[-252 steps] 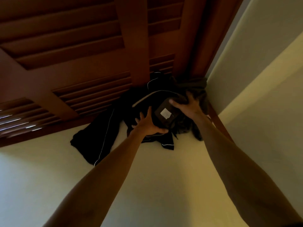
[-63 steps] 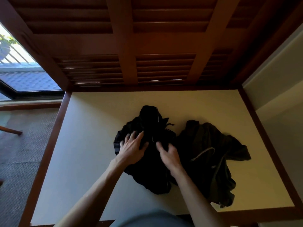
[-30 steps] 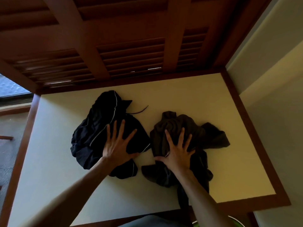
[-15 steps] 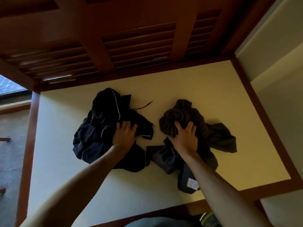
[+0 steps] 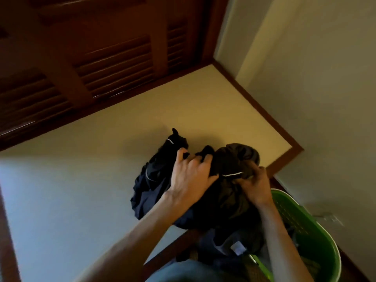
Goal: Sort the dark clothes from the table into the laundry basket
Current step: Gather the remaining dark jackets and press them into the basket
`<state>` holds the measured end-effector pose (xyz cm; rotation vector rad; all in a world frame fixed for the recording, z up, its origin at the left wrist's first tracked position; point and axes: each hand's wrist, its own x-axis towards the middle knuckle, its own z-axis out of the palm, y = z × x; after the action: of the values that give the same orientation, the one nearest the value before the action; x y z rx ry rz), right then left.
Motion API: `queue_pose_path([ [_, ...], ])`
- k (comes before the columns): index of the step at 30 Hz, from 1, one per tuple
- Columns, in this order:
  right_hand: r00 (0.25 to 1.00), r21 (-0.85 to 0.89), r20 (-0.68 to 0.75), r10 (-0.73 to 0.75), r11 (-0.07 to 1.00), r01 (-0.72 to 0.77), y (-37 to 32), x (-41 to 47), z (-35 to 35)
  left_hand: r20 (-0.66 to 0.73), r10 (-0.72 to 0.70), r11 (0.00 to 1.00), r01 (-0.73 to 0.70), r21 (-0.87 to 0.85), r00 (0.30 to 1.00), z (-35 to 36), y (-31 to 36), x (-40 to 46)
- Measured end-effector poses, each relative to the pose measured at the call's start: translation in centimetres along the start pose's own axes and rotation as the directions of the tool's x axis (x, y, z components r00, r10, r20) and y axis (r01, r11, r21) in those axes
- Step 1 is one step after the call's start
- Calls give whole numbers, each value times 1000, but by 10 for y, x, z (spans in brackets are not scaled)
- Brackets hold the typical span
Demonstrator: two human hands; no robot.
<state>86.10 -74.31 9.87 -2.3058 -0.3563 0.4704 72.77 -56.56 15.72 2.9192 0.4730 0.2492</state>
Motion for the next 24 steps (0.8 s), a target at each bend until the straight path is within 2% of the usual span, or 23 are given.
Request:
queue_pose_path([
  [4, 986, 48, -144, -84, 995, 92, 0, -35, -82, -105, 108, 977, -125, -172, 989, -42, 73, 10],
  [9, 939, 79, -340, -48, 994, 79, 34, -94, -167, -32, 160, 906, -160, -392, 987, -86, 128, 6],
  [12, 924, 106, -381, 5, 994, 39, 73, -128, -206, 4, 181, 877, -160, -453, 983, -104, 164, -9],
  [17, 921, 147, -387, 29, 989, 30, 129, -180, -254, 35, 104, 851, -70, -521, 994, -109, 235, -31],
  [22, 897, 109, -437, -68, 986, 128, 177, -202, -289, 8, 30, 838, -21, -546, 1000, -95, 300, -61],
  [24, 904, 90, -413, -112, 983, 163, 197, -197, -293, 36, 11, 837, 11, -547, 999, -85, 318, -72],
])
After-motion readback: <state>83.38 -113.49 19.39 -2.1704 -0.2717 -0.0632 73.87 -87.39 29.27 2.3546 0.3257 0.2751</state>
